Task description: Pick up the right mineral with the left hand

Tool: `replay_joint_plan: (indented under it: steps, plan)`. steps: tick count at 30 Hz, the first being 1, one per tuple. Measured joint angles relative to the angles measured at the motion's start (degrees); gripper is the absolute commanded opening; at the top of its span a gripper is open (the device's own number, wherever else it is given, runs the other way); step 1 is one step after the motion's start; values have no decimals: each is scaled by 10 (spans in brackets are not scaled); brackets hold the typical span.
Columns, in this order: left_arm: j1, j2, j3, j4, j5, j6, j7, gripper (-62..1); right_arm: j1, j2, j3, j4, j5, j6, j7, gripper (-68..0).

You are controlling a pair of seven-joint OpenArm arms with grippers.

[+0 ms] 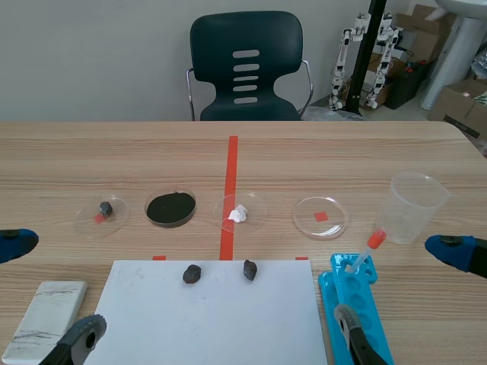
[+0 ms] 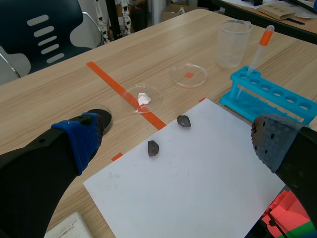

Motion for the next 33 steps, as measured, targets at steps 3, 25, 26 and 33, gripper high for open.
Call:
replay_joint_plan:
  steps: [3,25,26,33]
  plan:
    - [0,0,0,0,0,0,0,14,0,0,0,0,0,0,0,-52]
    - [0,0,0,0,0,0,0,14,0,0,0,0,0,0,0,-52]
    - [0,0,0,0,0,0,0,14,0,0,0,0,0,0,0,-52]
    - [-2,0,0,0,3,0,7,14,0,0,0,0,0,0,0,-52]
